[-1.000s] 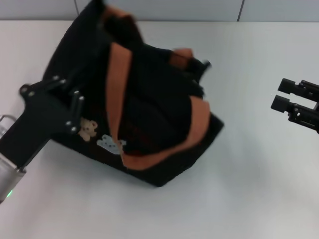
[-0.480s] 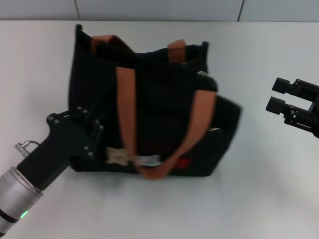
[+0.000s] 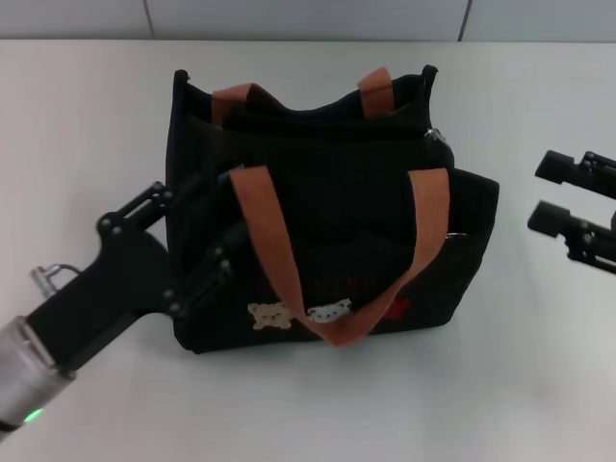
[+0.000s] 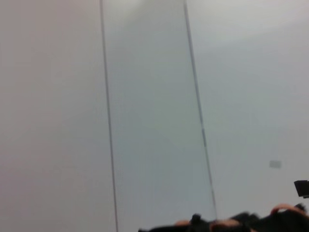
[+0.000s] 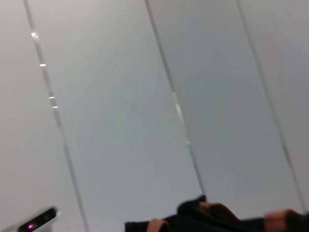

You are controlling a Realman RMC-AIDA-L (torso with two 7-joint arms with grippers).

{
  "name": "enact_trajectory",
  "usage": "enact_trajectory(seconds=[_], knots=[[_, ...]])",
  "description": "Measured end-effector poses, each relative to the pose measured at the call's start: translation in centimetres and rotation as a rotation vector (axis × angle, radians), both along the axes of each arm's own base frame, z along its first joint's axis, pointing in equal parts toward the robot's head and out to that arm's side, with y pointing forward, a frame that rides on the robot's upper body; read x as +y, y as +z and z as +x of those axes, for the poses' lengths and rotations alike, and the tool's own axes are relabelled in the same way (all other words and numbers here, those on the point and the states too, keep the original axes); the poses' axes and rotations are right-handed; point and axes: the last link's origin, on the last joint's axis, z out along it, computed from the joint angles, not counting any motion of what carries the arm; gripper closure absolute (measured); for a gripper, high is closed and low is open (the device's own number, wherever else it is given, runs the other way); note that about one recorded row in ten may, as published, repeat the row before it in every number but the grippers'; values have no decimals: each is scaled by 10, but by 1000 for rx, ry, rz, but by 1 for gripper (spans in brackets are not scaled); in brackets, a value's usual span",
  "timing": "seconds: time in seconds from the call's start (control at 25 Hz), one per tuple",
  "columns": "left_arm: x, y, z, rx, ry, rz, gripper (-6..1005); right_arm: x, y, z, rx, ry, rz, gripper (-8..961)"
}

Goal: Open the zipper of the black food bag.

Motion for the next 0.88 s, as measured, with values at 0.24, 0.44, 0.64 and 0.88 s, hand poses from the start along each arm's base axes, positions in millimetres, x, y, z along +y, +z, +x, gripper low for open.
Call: enact_trajectory(seconds=[0.24, 0.44, 0.64, 0.88], knots=[[-11, 24, -4, 0, -84, -32, 392, -13, 1, -8, 2, 149, 15, 288], [-21, 46, -3, -18, -169, -92, 237, -13, -2, -11, -4, 172, 2, 278], [-21, 51, 6, 7, -256, -258, 159, -12, -12, -19, -34, 227, -68, 176], [-12, 37, 19, 35, -299, -349, 164, -7, -19, -25, -53, 253, -101, 110]])
